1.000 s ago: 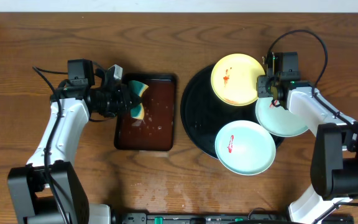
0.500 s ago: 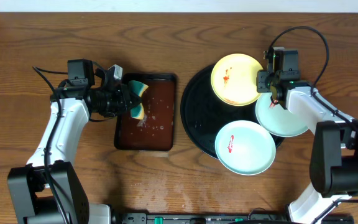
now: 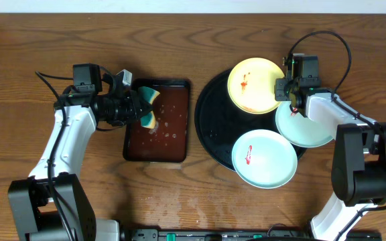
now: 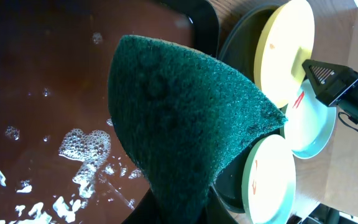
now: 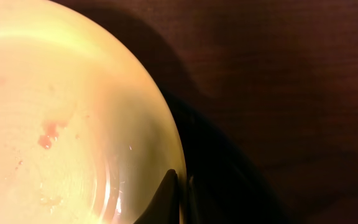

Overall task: Clean dirty plates on tray and stack at the side
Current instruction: 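Grip the yellow plate rim with the right gripper and tilt it up, then move the sponge over the yellow plate with the left gripper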

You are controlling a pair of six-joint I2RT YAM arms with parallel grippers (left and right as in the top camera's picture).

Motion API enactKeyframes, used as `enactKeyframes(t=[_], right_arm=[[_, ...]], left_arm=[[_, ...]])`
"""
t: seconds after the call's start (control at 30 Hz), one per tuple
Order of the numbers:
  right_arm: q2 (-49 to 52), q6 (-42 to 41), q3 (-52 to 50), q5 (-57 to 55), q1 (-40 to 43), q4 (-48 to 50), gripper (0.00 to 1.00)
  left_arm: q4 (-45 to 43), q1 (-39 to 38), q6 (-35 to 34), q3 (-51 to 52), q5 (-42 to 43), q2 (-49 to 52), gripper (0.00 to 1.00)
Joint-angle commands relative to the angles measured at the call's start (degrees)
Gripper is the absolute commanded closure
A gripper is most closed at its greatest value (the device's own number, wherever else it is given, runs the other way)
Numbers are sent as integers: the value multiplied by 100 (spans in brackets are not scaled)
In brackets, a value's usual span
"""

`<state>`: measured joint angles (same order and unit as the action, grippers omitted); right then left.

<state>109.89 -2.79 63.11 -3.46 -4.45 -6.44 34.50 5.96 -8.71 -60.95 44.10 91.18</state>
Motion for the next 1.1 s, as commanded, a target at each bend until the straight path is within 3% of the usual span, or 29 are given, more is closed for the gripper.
enactKeyframes(t=[0.0,0.2,0.37,0.57,0.8,1.07], right_arm=[[28,-39,-39,-35,-50,-39,96],[24,-55,-33,164,-48,46,99],[-289,-57,-11,1392,-48,48,99],[-820,-103,-11,1790,-48,-616,99],[-850,-190,-13,1808,-96,-1777,99],[-850,-192,-13,1812,-341,-2022,99]], left_arm=[[-7,9,122,-190,-26,2,88],[-7,9,122,-190,-26,2,88],[-2,9,118,-190,-234,2,91],[50,7,87,-195,-682,0,92],[197,-205,-105,-446,-1639,0,93],[678,-1169,-214,-1117,-3132,0,92]])
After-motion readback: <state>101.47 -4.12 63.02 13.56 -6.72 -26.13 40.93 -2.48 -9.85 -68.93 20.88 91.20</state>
